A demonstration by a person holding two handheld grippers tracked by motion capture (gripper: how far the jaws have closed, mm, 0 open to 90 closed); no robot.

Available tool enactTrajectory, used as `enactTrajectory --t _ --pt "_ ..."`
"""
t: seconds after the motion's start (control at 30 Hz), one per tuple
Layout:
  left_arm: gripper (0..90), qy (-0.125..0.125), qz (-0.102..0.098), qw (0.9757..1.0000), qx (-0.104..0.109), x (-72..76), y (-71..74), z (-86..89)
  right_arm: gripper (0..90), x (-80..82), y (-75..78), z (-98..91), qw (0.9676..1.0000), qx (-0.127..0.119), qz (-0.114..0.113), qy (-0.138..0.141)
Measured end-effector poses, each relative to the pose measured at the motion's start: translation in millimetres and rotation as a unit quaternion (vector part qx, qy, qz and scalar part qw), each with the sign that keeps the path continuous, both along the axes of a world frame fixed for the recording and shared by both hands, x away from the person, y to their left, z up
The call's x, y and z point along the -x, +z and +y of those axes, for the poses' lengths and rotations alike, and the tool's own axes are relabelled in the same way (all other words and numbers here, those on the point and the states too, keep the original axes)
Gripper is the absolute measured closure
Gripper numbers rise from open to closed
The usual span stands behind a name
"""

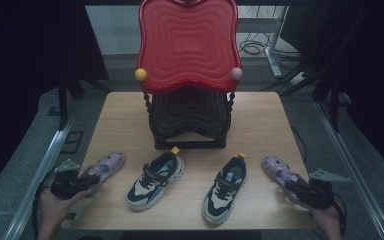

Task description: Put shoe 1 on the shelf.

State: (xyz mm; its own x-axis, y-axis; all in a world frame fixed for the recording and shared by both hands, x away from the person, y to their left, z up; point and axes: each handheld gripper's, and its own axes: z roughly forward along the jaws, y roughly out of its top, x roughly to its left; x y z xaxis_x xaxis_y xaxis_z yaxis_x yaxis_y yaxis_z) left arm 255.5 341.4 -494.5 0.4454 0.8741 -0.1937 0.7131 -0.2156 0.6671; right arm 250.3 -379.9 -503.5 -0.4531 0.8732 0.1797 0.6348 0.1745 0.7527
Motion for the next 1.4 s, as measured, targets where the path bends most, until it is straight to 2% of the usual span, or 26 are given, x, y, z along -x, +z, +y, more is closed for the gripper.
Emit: enactTrajectory --t 0.2,0.33,0.63,0.73,0.9,1.2,1.4 --pt "86.8 0.016 -0.01 0.9998 0.011 -0.1 4.4 3.4 85.7 -0.5 1.2 -0.3 0.9999 -0.01 -0.004 -0.007" --pt "86.8 0.028 -0.024 0.999 0.026 2.2 9.6 5.1 85.7 -0.2 1.2 -1.5 0.9998 -0.018 -0.009 -0.007" --pt "86.7 0.022 -0.046 0.9973 0.052 10.3 18.4 4.6 85.5 1.6 5.6 -3.8 0.9987 -0.044 -0.022 -0.013" --pt "86.6 0.023 -0.052 0.9965 0.061 12.2 20.7 4.0 85.6 2.8 9.2 -3.8 0.997 -0.07 -0.031 -0.014" --pt "86.6 0.023 -0.062 0.9955 0.068 14.4 26.3 2.5 85.6 5.5 17.7 -1.4 0.9955 -0.08 -0.049 -0.016" --pt "86.6 0.022 -0.083 0.992 0.093 19.1 37.0 1.3 85.6 10.0 27.5 1.5 0.993 -0.09 -0.072 -0.027" --pt "86.6 0.013 -0.103 0.9873 0.12 24.1 47.6 -2.1 85.7 15.0 37.4 5.5 0.9887 -0.097 -0.106 -0.041"
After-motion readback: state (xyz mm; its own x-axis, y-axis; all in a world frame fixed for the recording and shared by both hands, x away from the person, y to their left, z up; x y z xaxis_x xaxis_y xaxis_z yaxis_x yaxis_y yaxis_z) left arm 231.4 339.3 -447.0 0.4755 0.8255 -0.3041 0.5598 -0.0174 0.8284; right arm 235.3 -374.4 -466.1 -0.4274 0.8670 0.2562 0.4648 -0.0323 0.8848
